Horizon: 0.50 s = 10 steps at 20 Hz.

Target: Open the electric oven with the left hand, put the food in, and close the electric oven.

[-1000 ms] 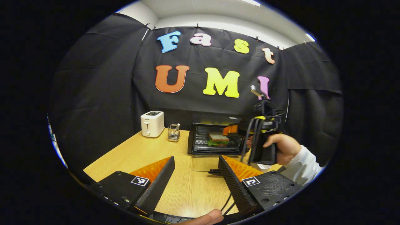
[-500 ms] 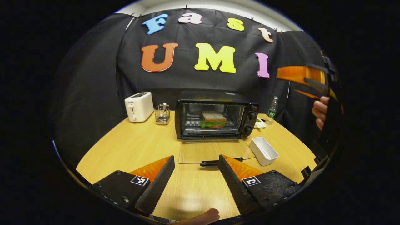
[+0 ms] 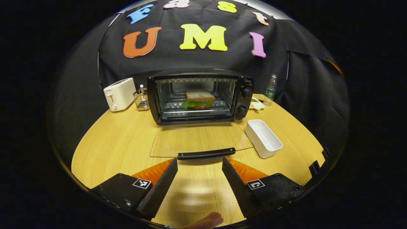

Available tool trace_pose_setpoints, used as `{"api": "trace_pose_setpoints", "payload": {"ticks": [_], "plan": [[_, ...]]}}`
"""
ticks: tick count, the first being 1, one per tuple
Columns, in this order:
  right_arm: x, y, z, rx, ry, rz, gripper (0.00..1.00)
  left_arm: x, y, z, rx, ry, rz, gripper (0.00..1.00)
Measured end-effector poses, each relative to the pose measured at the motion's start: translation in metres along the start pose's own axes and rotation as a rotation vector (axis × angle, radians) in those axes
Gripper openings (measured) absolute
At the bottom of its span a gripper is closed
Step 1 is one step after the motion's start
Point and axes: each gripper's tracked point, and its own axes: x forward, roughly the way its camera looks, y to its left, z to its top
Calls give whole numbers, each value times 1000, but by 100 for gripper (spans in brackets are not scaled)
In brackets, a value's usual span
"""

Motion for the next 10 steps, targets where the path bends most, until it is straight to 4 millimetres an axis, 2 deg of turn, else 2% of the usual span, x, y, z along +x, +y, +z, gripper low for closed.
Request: {"api": "trace_pose_setpoints", "payload": {"ticks": [2,4,7,8,9,10], "plan": [[-8,-14,9,-34,-35,-25,92,9,-12,-15,-11,61,-1,93],[-11,-29,8,-34,-43,-72,93,16,-14,-26,-1,100,34,93],[-15,-40,1,-13,-17,-87,94,31,-28,-25,12,116,40,93],[-15,-42,1,-8,-16,-79,94,34,-28,-25,20,121,51,100],[-15,-44,1,0,-12,-70,94,39,-28,-24,26,126,63,100],[-13,-45,-1,6,-9,-64,94,44,-29,-25,25,138,64,95]]}}
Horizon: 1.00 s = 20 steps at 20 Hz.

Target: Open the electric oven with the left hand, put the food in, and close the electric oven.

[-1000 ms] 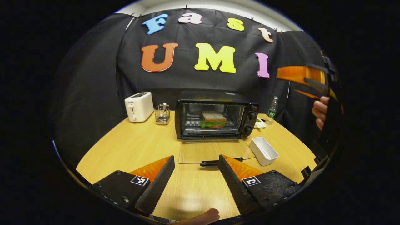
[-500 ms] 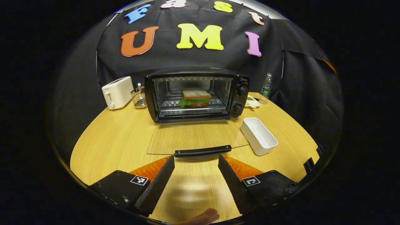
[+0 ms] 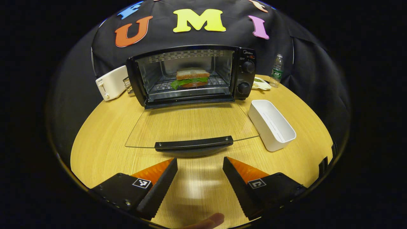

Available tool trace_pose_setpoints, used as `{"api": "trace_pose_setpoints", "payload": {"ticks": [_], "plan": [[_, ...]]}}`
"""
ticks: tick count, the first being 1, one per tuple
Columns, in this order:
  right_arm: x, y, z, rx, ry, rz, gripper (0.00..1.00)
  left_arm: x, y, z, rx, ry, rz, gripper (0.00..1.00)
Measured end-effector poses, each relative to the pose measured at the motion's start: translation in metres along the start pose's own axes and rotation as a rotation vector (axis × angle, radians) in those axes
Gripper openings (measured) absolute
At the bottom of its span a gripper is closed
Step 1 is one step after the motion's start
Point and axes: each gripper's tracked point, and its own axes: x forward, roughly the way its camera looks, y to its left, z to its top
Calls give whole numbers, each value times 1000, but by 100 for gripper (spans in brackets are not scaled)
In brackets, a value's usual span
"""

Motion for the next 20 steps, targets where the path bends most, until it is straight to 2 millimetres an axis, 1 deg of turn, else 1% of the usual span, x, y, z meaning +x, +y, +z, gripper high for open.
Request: {"api": "trace_pose_setpoints", "payload": {"ticks": [2,4,5,8,10,13,15,17,18,20], "plan": [[5,-7,-3,3,9,-1,94,7,0,1,-16,8,9,95],[11,-13,-8,2,20,-9,94,11,4,7,-19,-2,36,95],[11,-14,-9,1,24,-3,94,14,1,9,-30,-6,30,95],[17,-17,-12,-7,26,-3,94,25,6,10,-71,-8,52,95],[20,-20,-16,-15,35,-5,94,22,5,14,-71,-17,60,94],[25,-25,-17,-13,35,-4,94,19,4,19,-62,-27,62,94],[28,-35,-16,-12,18,-31,94,16,3,23,-49,-37,65,93],[31,-53,-13,-28,-10,-99,93,12,1,27,-65,-48,66,93],[32,-58,-14,-41,-17,-119,94,11,2,31,-59,-56,67,93],[35,-57,-17,-45,-16,-116,94,7,1,36,-47,-67,68,93]]}}
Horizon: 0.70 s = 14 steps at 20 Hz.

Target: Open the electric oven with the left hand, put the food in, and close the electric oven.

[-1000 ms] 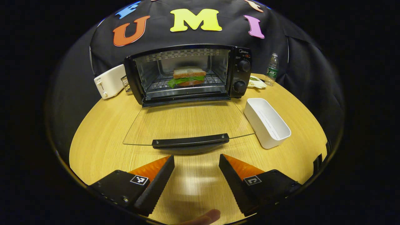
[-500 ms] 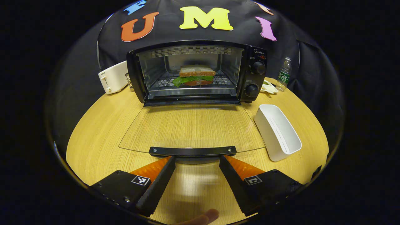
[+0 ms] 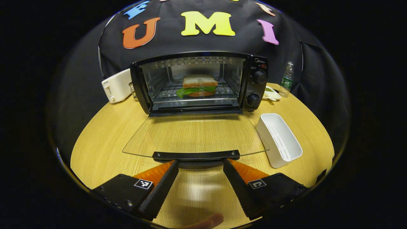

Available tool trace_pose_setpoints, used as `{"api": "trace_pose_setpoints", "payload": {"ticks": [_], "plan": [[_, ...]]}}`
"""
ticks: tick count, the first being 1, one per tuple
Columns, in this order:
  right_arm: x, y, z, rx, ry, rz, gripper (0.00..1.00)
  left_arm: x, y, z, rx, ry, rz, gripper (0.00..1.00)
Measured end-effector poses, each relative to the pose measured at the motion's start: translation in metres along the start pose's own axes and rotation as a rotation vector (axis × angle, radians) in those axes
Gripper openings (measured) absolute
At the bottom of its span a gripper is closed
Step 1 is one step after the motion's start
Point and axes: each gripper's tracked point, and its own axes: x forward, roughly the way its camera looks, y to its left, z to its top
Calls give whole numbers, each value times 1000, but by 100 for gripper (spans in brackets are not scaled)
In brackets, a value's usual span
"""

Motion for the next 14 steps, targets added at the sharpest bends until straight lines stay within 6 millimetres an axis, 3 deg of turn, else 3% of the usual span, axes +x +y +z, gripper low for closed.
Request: {"api": "trace_pose_setpoints", "payload": {"ticks": [5,8,9,10,14], "plan": [[8,-14,-2,-15,18,-15,94,-7,4,17,-6,22,-7,94],[9,-24,-1,-4,10,-39,94,-17,4,43,12,-53,7,94],[10,-25,-3,5,11,-38,100,-19,5,51,5,-71,8,94],[11,-25,-4,8,15,-36,94,-20,7,54,1,-83,7,94],[10,-24,-8,16,32,-26,94,-21,10,70,0,-109,6,95]]}}
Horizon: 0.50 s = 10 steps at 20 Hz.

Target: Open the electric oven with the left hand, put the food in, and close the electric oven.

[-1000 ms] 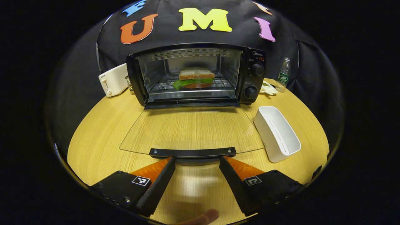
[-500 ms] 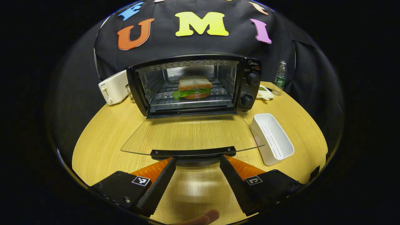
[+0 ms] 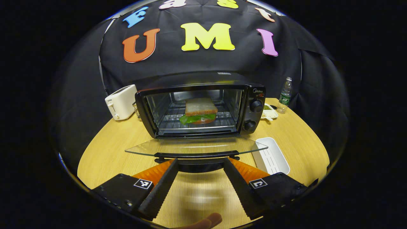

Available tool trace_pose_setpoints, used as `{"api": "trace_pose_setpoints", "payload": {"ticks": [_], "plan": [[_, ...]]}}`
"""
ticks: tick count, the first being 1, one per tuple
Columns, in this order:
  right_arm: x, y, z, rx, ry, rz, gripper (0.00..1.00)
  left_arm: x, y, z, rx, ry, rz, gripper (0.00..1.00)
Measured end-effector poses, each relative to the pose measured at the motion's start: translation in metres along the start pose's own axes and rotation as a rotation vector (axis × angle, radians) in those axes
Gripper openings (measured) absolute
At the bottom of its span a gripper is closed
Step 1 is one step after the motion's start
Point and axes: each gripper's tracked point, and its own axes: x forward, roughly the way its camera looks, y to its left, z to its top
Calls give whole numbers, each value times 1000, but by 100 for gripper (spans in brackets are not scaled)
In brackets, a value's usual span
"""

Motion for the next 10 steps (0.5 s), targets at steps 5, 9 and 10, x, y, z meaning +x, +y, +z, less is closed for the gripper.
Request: {"api": "trace_pose_setpoints", "payload": {"ticks": [5,9,10], "plan": [[-5,-3,4,-9,-6,-7,94,0,4,24,2,-36,1,95],[-16,-7,16,-5,-18,-21,94,7,8,64,41,-158,-4,95],[-20,-10,19,-3,-20,-30,94,11,15,75,48,-186,-5,95]]}}
